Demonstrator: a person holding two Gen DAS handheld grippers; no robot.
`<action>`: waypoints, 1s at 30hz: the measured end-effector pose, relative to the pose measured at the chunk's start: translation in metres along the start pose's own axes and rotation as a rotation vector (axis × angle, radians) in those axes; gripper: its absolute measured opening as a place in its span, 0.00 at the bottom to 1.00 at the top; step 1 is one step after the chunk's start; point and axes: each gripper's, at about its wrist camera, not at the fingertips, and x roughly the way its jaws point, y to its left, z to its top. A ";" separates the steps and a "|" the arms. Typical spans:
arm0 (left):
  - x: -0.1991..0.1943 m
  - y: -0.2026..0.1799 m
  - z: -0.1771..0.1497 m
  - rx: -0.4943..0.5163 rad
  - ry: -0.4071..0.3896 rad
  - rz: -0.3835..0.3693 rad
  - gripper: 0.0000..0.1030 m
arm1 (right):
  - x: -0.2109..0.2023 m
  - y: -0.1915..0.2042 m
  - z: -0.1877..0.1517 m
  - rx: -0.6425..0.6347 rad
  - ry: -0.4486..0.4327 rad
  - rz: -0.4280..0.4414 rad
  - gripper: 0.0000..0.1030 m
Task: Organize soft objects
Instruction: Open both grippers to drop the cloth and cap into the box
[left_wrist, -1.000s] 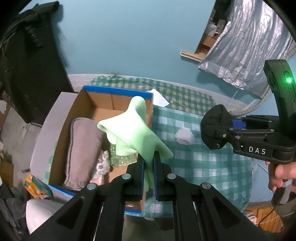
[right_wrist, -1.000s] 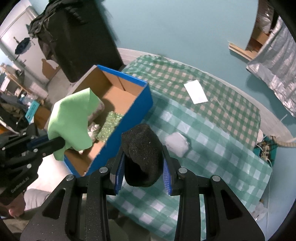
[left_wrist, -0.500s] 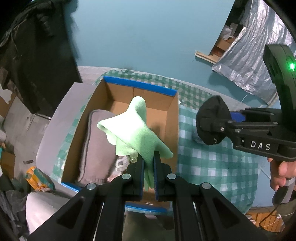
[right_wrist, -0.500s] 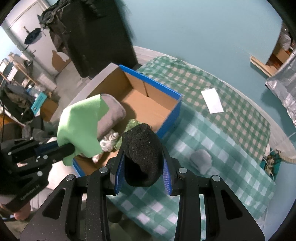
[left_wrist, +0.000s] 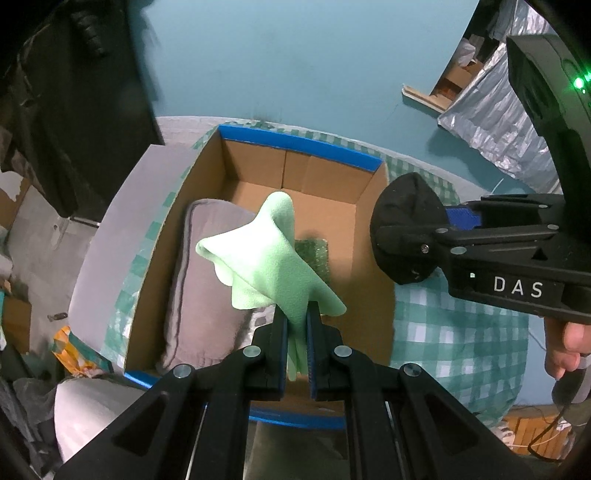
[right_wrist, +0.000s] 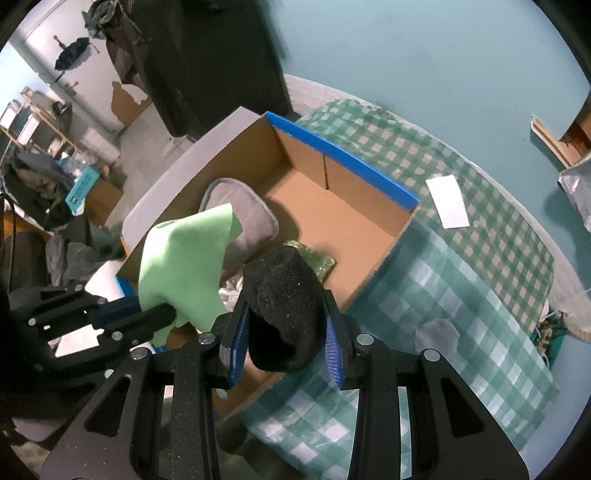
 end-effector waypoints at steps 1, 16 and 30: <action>0.002 0.001 0.000 0.001 0.001 0.007 0.09 | 0.002 0.002 0.001 -0.001 0.004 0.000 0.33; 0.015 0.028 -0.009 -0.062 0.004 0.080 0.57 | 0.032 0.019 0.017 -0.015 0.031 0.013 0.47; -0.003 0.054 -0.036 -0.174 0.006 0.108 0.62 | 0.023 0.011 0.016 -0.007 0.001 -0.017 0.66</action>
